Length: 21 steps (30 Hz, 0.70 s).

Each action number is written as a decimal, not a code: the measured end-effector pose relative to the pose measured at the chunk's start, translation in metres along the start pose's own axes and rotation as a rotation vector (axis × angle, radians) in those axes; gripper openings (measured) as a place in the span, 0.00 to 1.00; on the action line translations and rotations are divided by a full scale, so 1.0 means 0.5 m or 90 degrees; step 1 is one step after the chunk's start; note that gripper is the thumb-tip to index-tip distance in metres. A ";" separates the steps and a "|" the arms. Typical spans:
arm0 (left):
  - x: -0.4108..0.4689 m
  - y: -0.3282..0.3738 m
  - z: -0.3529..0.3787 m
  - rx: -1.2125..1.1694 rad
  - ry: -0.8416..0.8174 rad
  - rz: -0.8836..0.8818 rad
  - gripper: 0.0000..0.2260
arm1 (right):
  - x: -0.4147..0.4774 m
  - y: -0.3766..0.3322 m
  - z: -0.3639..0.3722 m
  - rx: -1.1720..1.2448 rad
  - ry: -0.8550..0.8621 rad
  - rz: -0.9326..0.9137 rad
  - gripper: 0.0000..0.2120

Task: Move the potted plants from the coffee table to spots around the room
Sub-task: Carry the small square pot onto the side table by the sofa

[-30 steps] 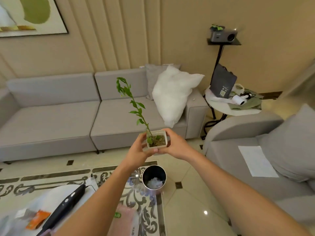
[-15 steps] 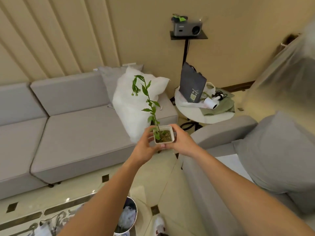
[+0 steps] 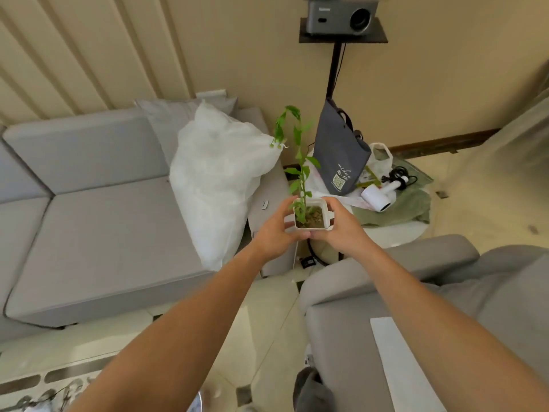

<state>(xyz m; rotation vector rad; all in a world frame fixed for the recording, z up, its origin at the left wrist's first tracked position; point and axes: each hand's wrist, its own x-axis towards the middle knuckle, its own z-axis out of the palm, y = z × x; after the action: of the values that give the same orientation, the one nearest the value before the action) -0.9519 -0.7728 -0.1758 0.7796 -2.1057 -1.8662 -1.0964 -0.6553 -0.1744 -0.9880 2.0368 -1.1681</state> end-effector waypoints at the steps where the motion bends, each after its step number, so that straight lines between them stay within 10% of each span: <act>1: 0.041 -0.003 0.013 0.004 0.006 -0.014 0.35 | 0.038 0.021 -0.018 0.002 -0.005 -0.004 0.32; 21: 0.608 -0.277 0.184 0.067 0.068 -0.144 0.31 | 0.509 0.484 -0.130 0.035 -0.037 0.052 0.36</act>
<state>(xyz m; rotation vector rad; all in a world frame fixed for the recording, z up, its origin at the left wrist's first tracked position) -1.2181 -0.8600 -0.3798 1.1594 -2.1394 -1.7836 -1.3629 -0.7531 -0.3917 -0.8931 1.9701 -1.1344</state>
